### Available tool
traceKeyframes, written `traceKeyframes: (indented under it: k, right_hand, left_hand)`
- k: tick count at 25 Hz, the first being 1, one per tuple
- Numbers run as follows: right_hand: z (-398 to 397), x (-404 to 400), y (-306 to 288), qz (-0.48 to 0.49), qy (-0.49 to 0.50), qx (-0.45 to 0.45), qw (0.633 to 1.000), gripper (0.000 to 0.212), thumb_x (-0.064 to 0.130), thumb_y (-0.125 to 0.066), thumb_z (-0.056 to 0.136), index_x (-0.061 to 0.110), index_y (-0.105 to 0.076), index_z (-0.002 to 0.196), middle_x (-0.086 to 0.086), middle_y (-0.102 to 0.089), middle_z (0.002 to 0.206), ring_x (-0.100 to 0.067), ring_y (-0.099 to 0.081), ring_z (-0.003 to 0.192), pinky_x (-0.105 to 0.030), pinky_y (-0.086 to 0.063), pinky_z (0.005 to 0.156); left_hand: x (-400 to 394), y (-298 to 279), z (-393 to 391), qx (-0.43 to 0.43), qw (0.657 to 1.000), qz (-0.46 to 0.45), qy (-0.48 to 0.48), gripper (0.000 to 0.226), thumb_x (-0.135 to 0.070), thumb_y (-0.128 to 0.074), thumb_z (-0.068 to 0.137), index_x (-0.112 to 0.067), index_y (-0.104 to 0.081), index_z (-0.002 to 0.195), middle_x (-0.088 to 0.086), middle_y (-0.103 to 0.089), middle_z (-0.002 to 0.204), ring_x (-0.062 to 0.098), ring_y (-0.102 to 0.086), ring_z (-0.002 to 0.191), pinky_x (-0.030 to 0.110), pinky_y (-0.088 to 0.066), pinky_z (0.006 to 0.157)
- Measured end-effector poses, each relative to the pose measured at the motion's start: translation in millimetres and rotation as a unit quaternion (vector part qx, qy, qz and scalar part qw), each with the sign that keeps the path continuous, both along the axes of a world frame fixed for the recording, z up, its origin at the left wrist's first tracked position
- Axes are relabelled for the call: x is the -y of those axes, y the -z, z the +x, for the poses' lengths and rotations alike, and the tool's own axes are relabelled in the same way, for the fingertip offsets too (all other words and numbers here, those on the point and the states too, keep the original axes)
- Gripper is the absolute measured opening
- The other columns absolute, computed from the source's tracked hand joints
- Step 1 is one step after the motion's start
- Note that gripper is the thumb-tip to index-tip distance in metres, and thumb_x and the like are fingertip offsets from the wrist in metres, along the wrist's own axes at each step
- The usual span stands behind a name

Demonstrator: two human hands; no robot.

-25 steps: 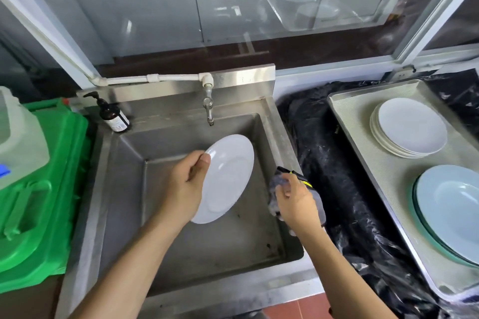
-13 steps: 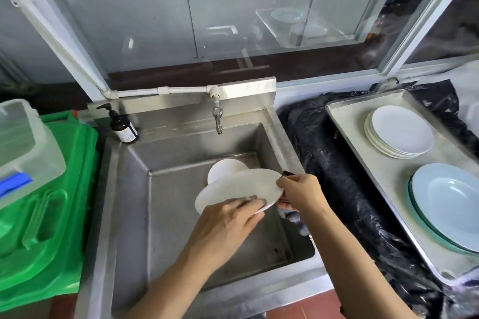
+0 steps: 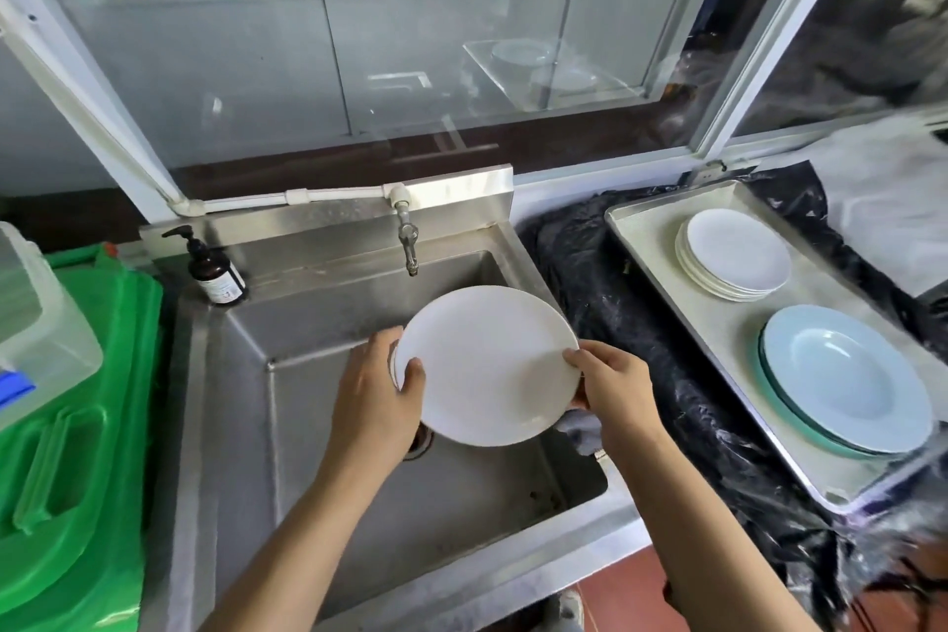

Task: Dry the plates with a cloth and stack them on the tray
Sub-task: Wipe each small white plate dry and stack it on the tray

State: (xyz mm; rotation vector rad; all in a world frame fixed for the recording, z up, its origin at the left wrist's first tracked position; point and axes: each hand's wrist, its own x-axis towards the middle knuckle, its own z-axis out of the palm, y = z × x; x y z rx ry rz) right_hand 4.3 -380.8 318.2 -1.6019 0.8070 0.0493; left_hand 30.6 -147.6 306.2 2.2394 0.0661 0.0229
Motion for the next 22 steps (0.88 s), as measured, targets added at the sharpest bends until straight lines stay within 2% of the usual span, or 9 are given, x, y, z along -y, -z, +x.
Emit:
traceKeyframes:
  k: [2,5,8,10,12,14,15,18,22]
  right_hand:
    - [-0.7,8.8,0.8,-0.001,0.009,0.009,1.000,0.020,0.022,-0.059,0.097,0.027,-0.077,0.089,-0.014,-0.067,0.056,-0.029,-0.058,0.042,-0.035,-0.049,0.051]
    - [0.5,28.9,6.6,-0.003,0.022,0.029,0.999,0.014,0.027,-0.065,0.093,0.029,-0.077,0.097,-0.004,-0.074,0.064,-0.019,-0.070,0.052,-0.031,-0.057,0.056]
    - [3.9,53.7,14.2,-0.019,0.038,0.063,0.997,0.012,0.034,-0.075,0.081,0.035,-0.075,0.093,0.011,-0.077,0.081,-0.014,-0.074,0.083,-0.043,-0.062,0.081]
    - [5.9,73.6,16.0,-0.006,0.052,0.080,0.995,0.022,0.044,-0.074,0.069,0.037,-0.074,0.089,0.011,-0.076,0.083,-0.016,-0.072,0.088,-0.048,-0.060,0.089]
    - [8.8,96.3,20.2,0.008,0.073,0.086,0.994,0.023,0.047,-0.069,0.065,0.039,-0.075,0.087,0.010,-0.074,0.082,-0.021,-0.071,0.091,-0.050,-0.059,0.090]
    - [12.3,121.8,22.1,0.027,0.093,0.097,0.991,0.014,0.040,-0.067,0.075,0.040,-0.076,0.085,0.012,-0.074,0.082,-0.025,-0.072,0.095,-0.049,-0.063,0.085]
    - [14.8,135.2,23.3,0.030,0.104,0.100,0.989,0.011,0.035,-0.066,0.081,0.038,-0.076,0.085,0.010,-0.075,0.082,-0.026,-0.072,0.095,-0.048,-0.063,0.083]
    - [24.3,178.4,26.0,0.021,0.131,0.090,0.987,0.011,0.023,-0.066,0.092,0.029,-0.074,0.091,-0.002,-0.074,0.093,-0.029,-0.070,0.095,-0.048,-0.060,0.087]
    - [37.8,245.2,31.5,0.054,0.145,0.083,0.984,0.019,0.016,-0.059,0.094,0.017,-0.077,0.102,-0.016,-0.076,0.099,-0.029,-0.070,0.088,-0.045,-0.061,0.077]
  left_hand:
    - [6.0,-2.1,6.3,-0.058,0.997,-0.049,0.003,0.034,-0.023,-0.056,0.097,-0.027,-0.057,0.131,0.000,-0.065,0.121,0.021,-0.059,0.107,0.030,-0.040,0.085]
    - [25.3,-7.5,12.6,-0.070,0.994,-0.089,0.000,0.035,-0.026,-0.056,0.098,-0.028,-0.057,0.133,0.000,-0.066,0.126,0.020,-0.060,0.113,0.030,-0.041,0.089]
    - [50.9,-10.3,18.1,-0.079,0.990,-0.116,0.004,0.035,-0.027,-0.055,0.099,-0.031,-0.057,0.134,-0.002,-0.063,0.133,0.018,-0.059,0.119,0.028,-0.043,0.088]
    - [72.2,-10.5,23.9,-0.087,0.987,-0.135,0.002,0.034,-0.026,-0.055,0.099,-0.031,-0.057,0.132,0.000,-0.063,0.132,0.019,-0.060,0.118,0.022,-0.046,0.078]
    - [95.7,-10.7,28.1,-0.092,0.984,-0.149,0.002,0.032,-0.024,-0.054,0.099,-0.032,-0.059,0.130,0.002,-0.065,0.129,0.021,-0.062,0.117,0.029,-0.054,0.081]
    - [122.8,-10.8,32.9,-0.094,0.983,-0.156,0.005,0.031,-0.022,-0.053,0.098,-0.030,-0.060,0.128,0.003,-0.066,0.127,0.024,-0.063,0.116,0.046,-0.054,0.096]
    - [136.9,-11.0,35.9,-0.099,0.983,-0.157,0.009,0.031,-0.021,-0.054,0.098,-0.029,-0.060,0.127,0.004,-0.066,0.127,0.024,-0.063,0.115,0.050,-0.052,0.100]
    - [180.6,-11.4,46.8,-0.107,0.982,-0.152,0.022,0.030,-0.022,-0.055,0.098,-0.030,-0.061,0.126,0.001,-0.068,0.122,0.021,-0.065,0.107,0.049,-0.052,0.097]
    - [244.3,-7.4,63.7,-0.111,0.983,-0.143,0.034,0.026,-0.023,-0.055,0.097,-0.034,-0.062,0.120,-0.001,-0.070,0.112,0.018,-0.065,0.096,0.046,-0.055,0.089]
